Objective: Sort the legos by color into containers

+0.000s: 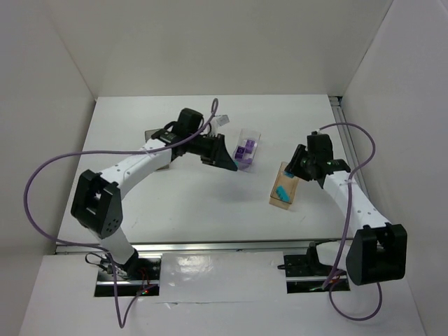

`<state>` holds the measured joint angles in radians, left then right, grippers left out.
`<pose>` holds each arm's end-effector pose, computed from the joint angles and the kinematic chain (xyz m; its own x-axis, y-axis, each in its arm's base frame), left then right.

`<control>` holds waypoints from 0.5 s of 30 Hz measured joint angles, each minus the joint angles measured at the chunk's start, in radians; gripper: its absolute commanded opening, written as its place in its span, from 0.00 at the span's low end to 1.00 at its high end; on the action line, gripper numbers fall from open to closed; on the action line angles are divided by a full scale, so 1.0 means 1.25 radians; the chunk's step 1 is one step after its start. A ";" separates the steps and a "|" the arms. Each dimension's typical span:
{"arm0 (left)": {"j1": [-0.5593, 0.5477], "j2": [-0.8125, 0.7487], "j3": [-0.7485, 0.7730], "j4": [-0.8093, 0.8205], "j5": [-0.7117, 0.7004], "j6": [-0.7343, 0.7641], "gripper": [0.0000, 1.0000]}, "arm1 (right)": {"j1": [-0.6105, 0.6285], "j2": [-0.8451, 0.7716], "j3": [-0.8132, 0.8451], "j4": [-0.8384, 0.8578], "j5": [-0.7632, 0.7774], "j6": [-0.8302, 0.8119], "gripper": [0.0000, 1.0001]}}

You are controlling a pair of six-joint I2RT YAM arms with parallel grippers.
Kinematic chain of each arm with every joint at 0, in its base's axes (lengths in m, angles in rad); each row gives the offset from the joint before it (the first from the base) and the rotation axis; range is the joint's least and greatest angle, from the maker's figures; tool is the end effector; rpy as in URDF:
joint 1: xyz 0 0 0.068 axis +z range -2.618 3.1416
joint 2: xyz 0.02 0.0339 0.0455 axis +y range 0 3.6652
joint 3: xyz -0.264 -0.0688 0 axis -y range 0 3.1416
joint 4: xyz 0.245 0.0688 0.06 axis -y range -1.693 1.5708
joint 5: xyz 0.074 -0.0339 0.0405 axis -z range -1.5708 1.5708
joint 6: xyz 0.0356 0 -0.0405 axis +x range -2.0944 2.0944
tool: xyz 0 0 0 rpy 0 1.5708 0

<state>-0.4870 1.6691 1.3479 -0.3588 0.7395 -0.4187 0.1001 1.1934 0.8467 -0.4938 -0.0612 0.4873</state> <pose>0.3205 -0.1968 0.2927 -0.8365 0.1031 -0.5381 0.5130 0.4921 -0.7033 0.2451 0.0268 0.2505 -0.7207 0.3973 -0.5681 0.2231 0.9088 0.3526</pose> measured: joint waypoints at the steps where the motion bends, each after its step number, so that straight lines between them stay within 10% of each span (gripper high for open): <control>1: -0.021 0.010 0.017 -0.007 -0.018 -0.003 0.00 | 0.000 0.002 -0.003 -0.005 0.018 0.005 0.18; 4: -0.063 0.054 0.070 -0.028 -0.067 -0.022 0.00 | -0.002 0.020 -0.003 -0.005 0.056 0.015 0.25; 8: -0.098 0.126 0.127 -0.041 -0.129 -0.052 0.00 | -0.003 0.049 -0.004 -0.003 0.080 0.026 0.94; 15: -0.169 0.264 0.281 -0.084 -0.191 -0.072 0.00 | -0.004 0.047 0.009 -0.017 0.120 0.025 1.00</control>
<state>-0.6983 1.9987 1.6993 -0.4633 0.5011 -0.5091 0.0956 1.2522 0.8581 -0.5152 0.0891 0.5190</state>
